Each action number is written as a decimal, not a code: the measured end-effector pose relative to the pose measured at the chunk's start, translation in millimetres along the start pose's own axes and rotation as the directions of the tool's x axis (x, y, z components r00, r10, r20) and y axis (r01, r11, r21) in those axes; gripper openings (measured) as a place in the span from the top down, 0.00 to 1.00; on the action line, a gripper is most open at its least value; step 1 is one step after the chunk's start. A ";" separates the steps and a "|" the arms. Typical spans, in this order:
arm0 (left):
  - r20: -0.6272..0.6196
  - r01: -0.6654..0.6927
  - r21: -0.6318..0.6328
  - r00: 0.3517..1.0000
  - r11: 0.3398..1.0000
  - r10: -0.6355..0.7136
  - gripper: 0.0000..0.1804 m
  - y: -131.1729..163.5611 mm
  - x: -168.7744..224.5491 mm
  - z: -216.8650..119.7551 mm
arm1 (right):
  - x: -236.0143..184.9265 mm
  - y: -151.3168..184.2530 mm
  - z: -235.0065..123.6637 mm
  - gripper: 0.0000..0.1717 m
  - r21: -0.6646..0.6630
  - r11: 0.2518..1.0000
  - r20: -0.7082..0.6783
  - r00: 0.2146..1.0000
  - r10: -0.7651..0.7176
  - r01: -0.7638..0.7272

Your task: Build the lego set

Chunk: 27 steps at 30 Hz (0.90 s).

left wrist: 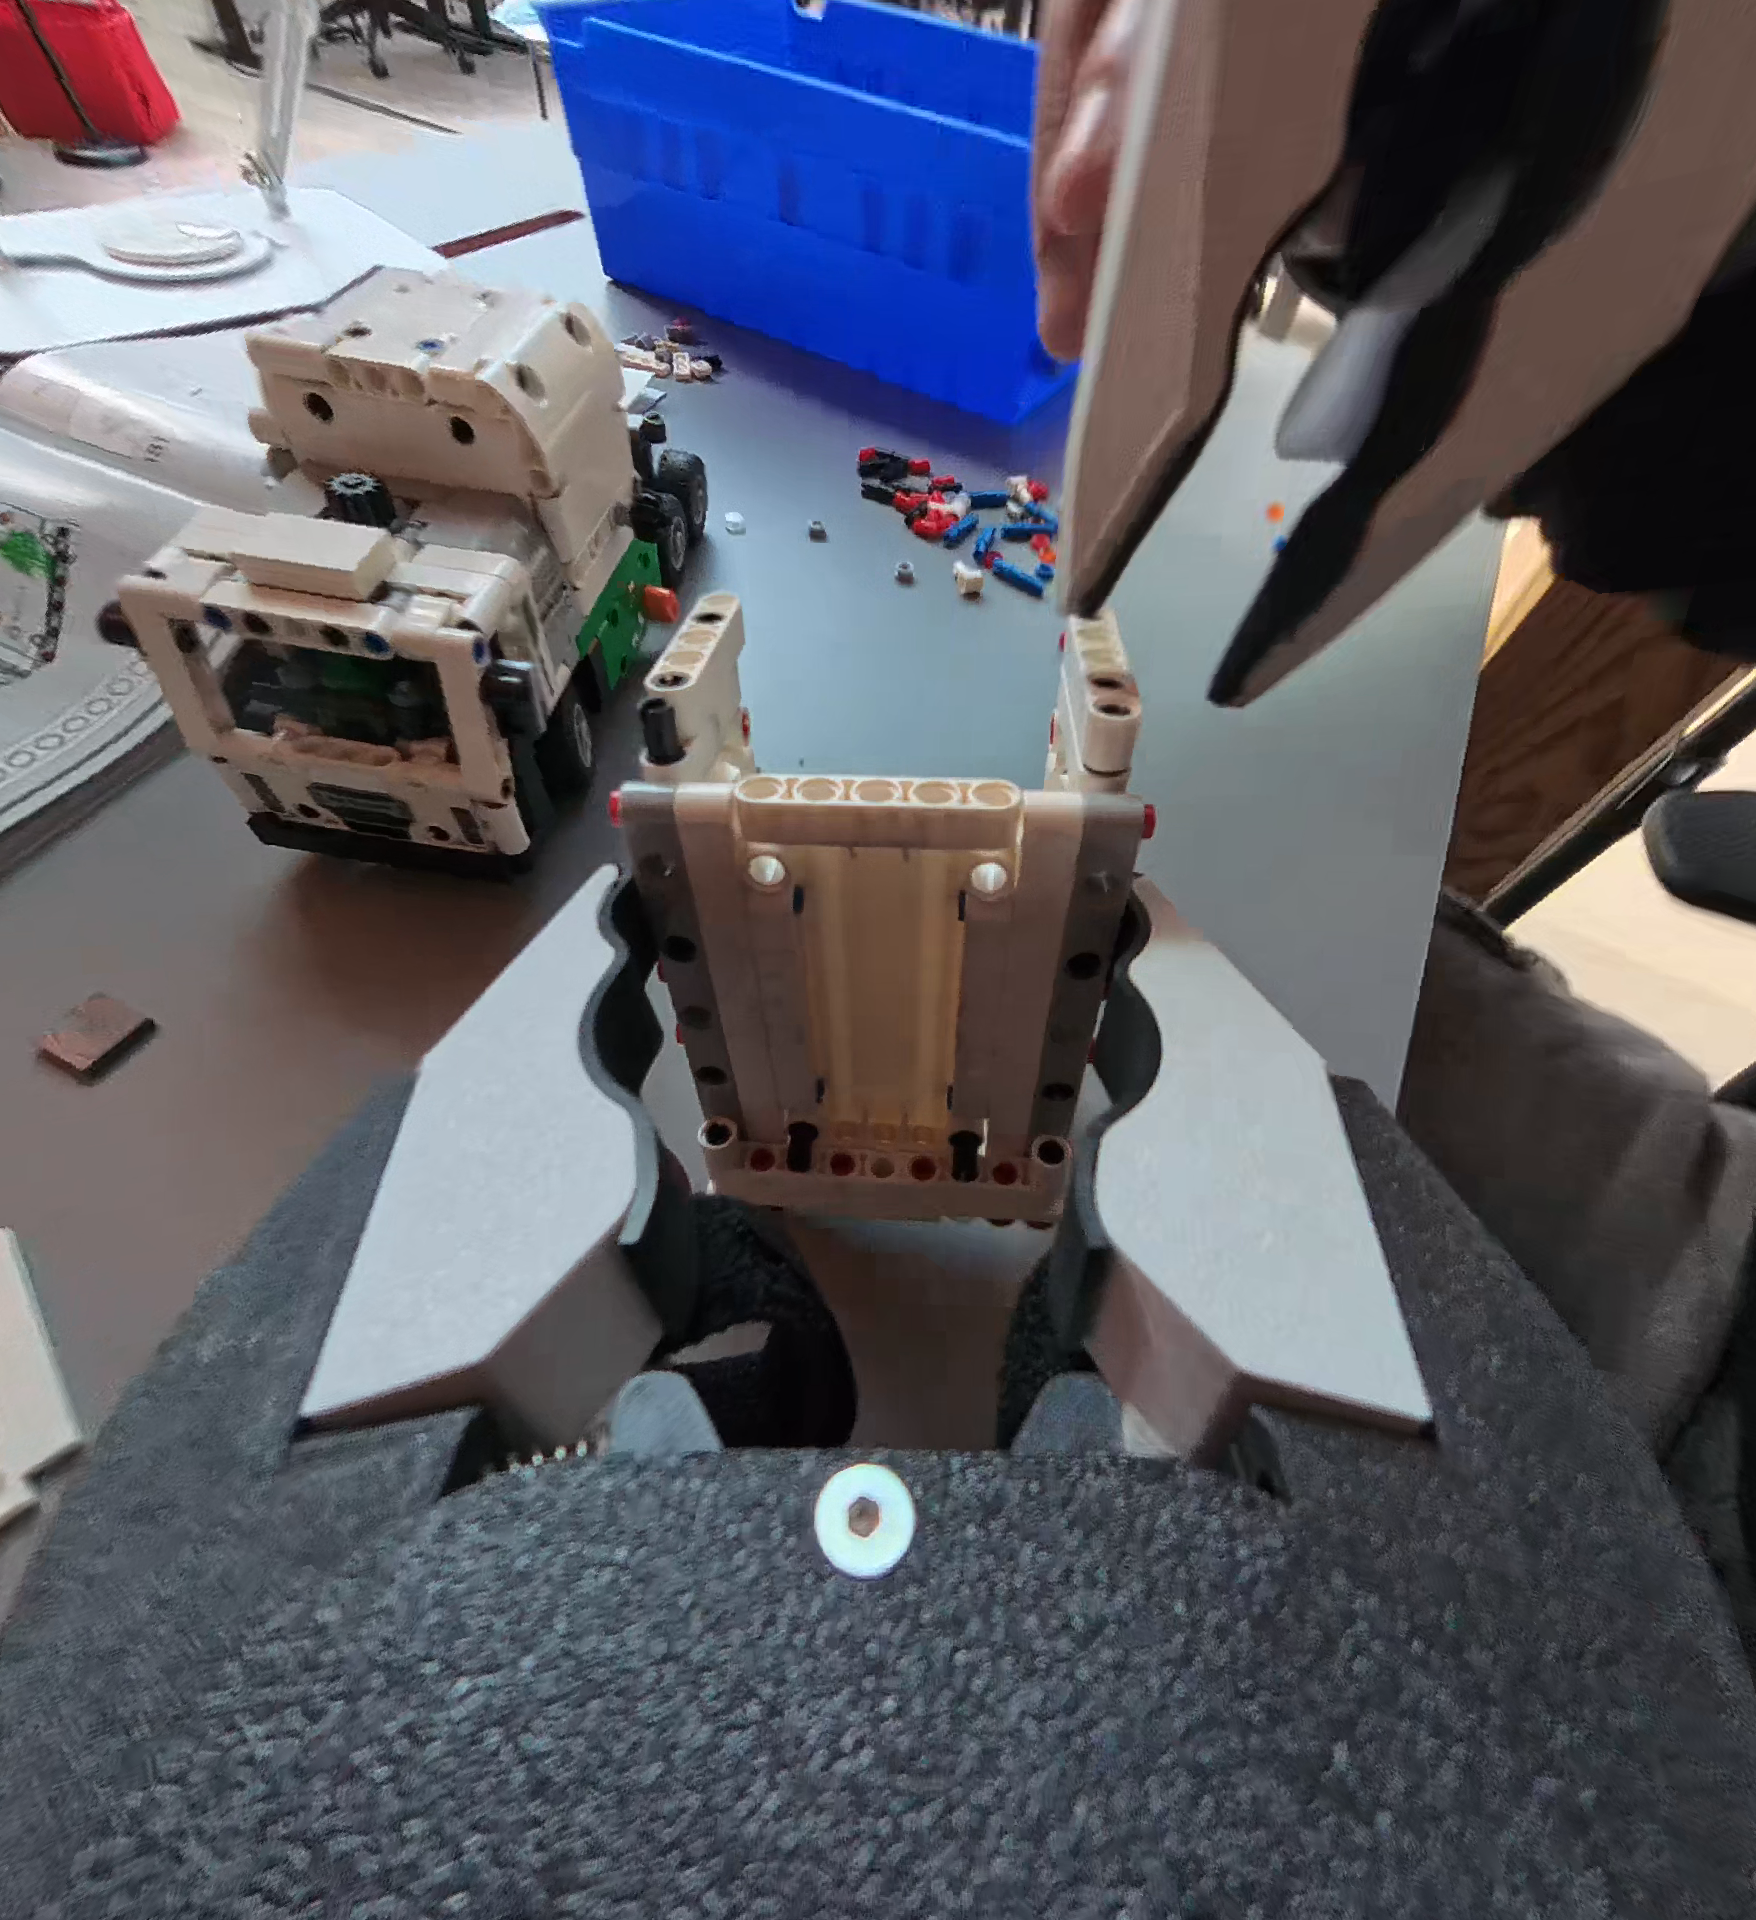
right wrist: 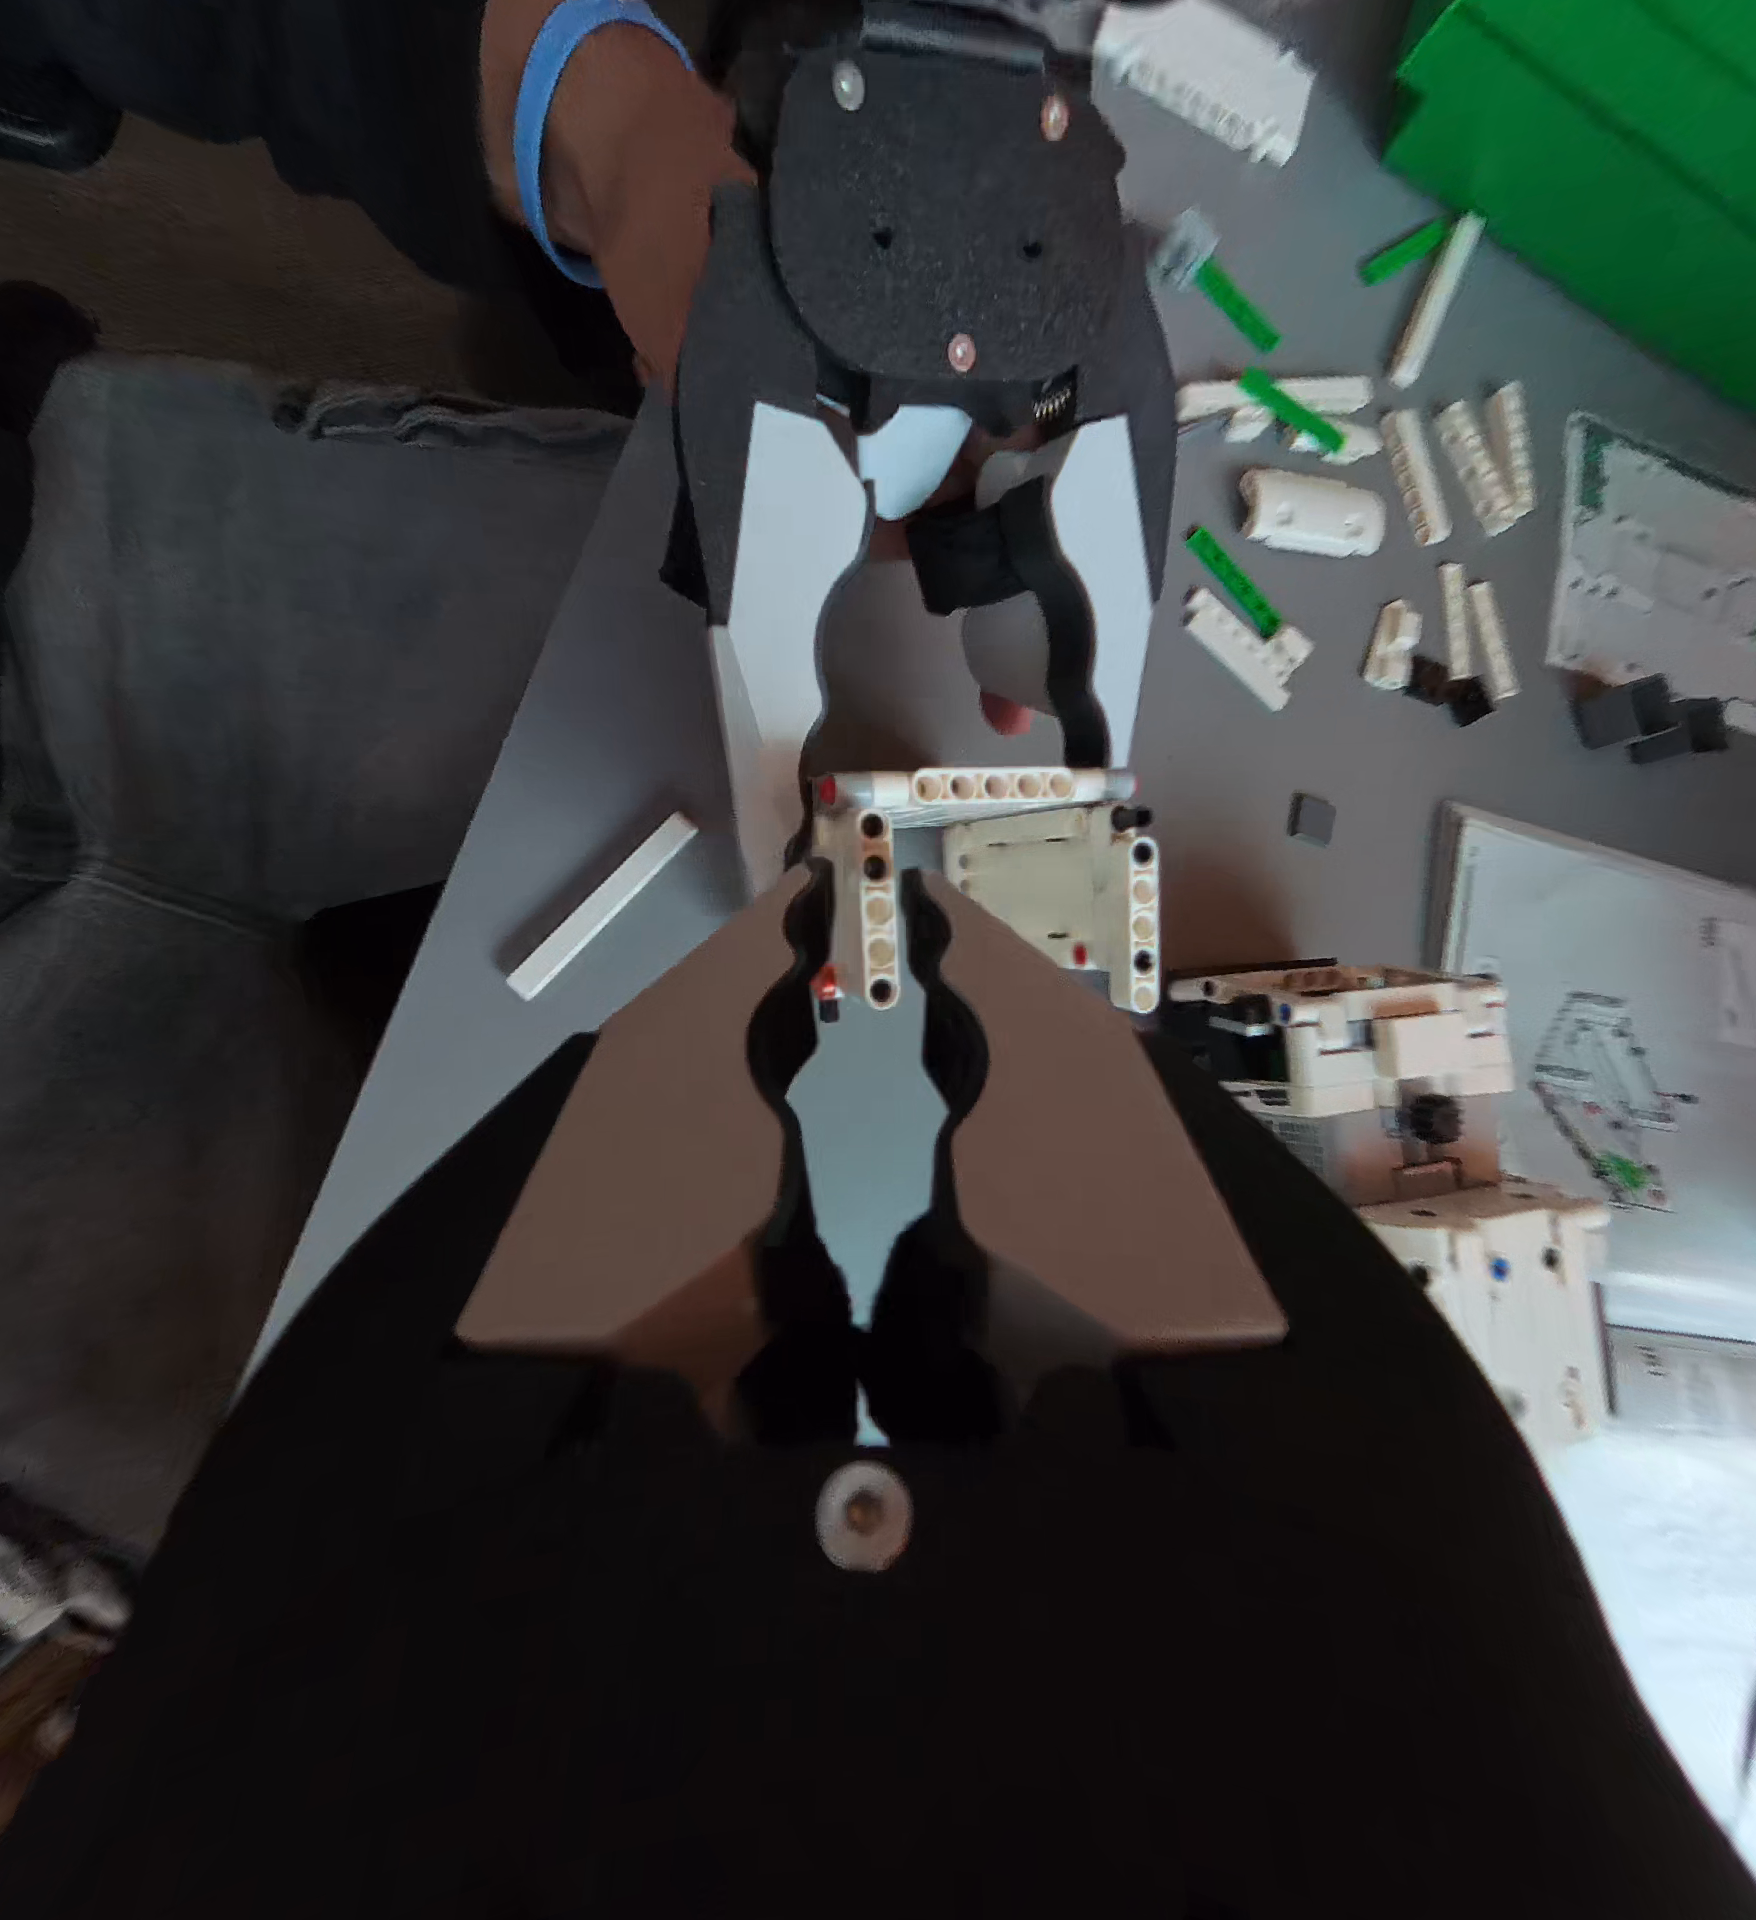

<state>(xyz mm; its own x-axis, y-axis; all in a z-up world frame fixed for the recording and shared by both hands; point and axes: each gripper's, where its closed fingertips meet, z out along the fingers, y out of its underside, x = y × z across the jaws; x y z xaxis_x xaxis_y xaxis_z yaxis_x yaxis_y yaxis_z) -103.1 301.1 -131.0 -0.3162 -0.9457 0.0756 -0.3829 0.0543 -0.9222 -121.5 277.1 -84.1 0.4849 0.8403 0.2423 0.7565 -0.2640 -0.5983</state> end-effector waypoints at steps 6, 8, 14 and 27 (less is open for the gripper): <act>-0.087 0.337 0.072 0.940 0.939 -0.330 0.53 -25.8 -11.1 -21.6 | -5.8 0.0 -12.7 0.59 -0.132 0.960 -0.423 0.862 -0.278 0.245; -0.083 0.407 0.046 0.912 0.912 -0.402 0.53 -22.8 -13.6 -21.8 | -6.3 6.3 -4.3 0.47 -0.240 0.935 -0.485 0.803 -0.348 0.260; -0.078 0.506 0.011 0.860 0.862 -0.504 0.53 -15.7 -8.1 -15.5 | 0.8 0.8 1.2 0.32 -0.315 0.917 -0.539 0.750 -0.383 0.242; -0.067 0.394 0.021 0.917 0.919 -0.392 0.53 -30.4 17.8 -17.5 | -0.9 -4.6 10.0 0.38 -0.331 0.909 -0.513 0.761 -0.398 0.252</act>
<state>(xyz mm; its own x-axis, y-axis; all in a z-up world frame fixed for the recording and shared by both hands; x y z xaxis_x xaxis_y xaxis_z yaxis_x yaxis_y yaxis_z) -112.3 288.2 -95.0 -0.1978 -0.8676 0.4563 -0.4578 -0.3298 -0.8256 -129.8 282.3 -89.2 0.2929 0.5013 0.8142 0.9555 -0.1850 -0.2298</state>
